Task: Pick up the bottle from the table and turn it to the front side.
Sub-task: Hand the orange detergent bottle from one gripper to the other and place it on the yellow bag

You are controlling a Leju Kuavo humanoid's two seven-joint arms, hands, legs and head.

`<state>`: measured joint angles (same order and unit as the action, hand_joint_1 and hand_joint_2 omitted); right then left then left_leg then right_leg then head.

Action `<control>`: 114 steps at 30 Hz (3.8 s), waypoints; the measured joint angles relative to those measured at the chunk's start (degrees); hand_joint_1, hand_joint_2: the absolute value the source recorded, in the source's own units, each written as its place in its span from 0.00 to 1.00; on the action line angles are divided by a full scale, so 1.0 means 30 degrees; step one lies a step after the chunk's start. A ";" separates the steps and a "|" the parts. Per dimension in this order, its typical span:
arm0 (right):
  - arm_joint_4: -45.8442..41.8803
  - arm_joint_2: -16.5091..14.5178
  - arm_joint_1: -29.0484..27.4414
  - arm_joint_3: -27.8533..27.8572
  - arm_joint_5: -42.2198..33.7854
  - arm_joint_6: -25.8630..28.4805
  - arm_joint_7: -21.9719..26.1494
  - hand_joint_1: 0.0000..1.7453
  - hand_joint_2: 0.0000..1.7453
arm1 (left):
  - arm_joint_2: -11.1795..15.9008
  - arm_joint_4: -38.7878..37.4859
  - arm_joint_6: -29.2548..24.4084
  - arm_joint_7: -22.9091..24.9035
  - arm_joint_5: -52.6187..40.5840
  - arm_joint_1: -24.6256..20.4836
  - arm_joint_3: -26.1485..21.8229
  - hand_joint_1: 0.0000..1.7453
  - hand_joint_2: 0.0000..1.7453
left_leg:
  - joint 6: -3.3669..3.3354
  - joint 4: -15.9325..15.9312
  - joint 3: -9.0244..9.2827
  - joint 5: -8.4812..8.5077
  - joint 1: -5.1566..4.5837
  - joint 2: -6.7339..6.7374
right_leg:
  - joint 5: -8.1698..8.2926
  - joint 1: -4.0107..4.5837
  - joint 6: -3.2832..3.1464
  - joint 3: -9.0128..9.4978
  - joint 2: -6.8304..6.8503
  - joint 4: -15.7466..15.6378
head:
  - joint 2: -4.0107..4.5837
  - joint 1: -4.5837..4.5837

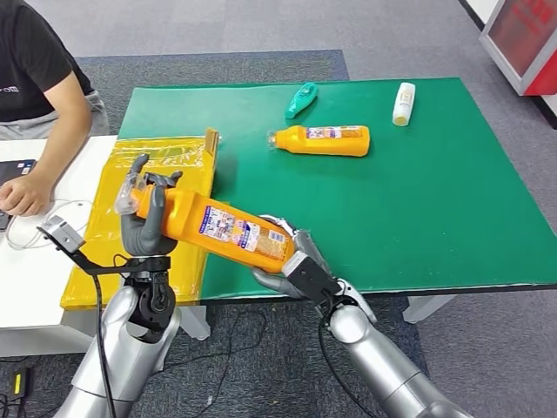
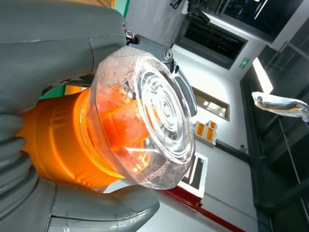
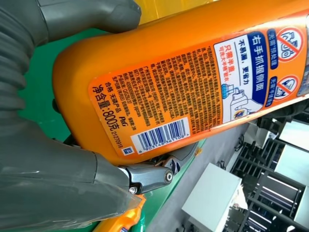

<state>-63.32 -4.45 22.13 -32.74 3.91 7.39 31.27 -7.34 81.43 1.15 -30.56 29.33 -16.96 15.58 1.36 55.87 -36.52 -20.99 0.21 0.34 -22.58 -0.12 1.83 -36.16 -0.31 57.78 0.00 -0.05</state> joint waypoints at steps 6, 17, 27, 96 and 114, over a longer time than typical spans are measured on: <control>-0.0184 0.0117 -0.0076 0.0000 -0.0179 0.0000 -0.0113 1.00 1.00 | -0.0089 -0.0230 0.0000 0.0024 -0.0031 -0.0155 0.0115 1.00 1.00 | 0.0000 0.0000 -0.0003 0.0000 0.0000 0.0000 | 0.0000 -0.0001 0.0000 -0.0001 0.0001 -0.0001 | 0.0000 -0.0002; -0.0887 0.0410 -0.0440 -0.0022 0.0153 0.0561 -0.0186 0.83 1.00 | 0.0069 -0.0040 -0.0646 0.0019 -0.1087 -0.0277 0.0439 1.00 1.00 | 0.0000 0.0000 -0.0007 0.0000 0.0000 -0.0002 | 0.0000 0.0000 0.0000 -0.0001 0.0003 0.0000 | 0.0000 -0.0002; -0.1398 0.0554 -0.0972 -0.0060 0.0204 0.1029 -0.0095 0.00 1.00 | 0.1097 -0.0073 -0.1947 0.0653 -0.3091 -0.0342 0.0956 1.00 1.00 | 0.0003 0.0000 0.0004 0.0000 0.0000 0.0017 | 0.0003 0.0001 -0.0005 -0.0018 -0.0028 0.0001 | 0.0000 -0.0005; -0.2190 -0.0408 -0.1654 -0.0004 -0.0341 -0.1231 -0.0113 0.00 1.00 | 0.6345 -0.4893 -0.5846 0.0551 -2.1476 -0.3991 0.2270 1.00 1.00 | 0.0042 0.0000 -0.0042 0.0047 -0.0002 -0.0003 | 0.0035 0.0004 -0.0027 -0.0070 -0.0001 0.0002 | 0.0000 -0.0004; -0.1652 -0.0776 -0.1372 -0.0707 -0.0711 -0.1220 -0.0169 0.00 1.00 | 0.4287 -1.0519 -0.9564 -0.1509 -1.9881 -0.5905 0.2761 1.00 1.00 | 0.0035 -0.0001 -0.0036 0.0062 -0.0001 -0.0003 | 0.0048 0.0006 -0.0025 -0.0055 -0.0001 0.0004 | 0.0000 -0.0004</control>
<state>-68.28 -6.78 18.02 -34.86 1.78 3.73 30.76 5.52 49.87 -27.54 -35.08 -30.31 -34.68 23.87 1.46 55.87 -36.63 -20.80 0.20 0.33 -22.44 -0.10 1.75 -36.33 -0.31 57.79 0.00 -0.07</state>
